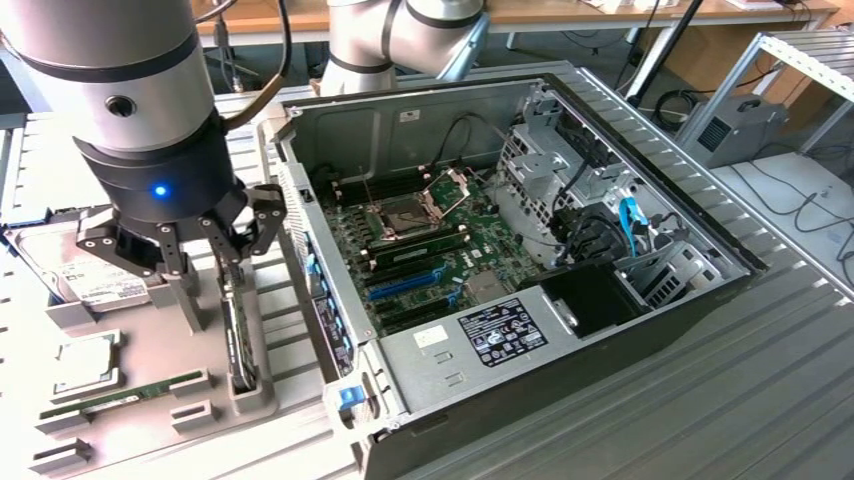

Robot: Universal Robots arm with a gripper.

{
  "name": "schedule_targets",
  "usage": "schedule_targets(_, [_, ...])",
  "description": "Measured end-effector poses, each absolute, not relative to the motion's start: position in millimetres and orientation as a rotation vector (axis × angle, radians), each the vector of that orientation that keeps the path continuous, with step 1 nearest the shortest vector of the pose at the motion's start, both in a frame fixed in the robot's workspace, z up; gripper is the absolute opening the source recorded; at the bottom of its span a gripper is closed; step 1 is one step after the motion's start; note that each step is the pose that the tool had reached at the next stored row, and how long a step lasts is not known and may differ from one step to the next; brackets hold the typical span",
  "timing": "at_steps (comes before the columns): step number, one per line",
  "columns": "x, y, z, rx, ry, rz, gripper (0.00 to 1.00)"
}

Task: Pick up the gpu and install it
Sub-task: 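Pick up the gpu and move the gpu toward the slot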

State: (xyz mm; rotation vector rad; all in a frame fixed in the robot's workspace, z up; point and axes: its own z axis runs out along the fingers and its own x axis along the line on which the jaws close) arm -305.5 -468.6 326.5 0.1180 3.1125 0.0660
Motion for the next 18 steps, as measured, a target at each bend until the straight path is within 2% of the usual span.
schedule_targets(8, [-297.9,-468.6,322.5,0.118,3.112,0.065,0.42])
schedule_targets(18, [-305.6,-467.7,293.3,0.118,3.113,0.065,0.42])
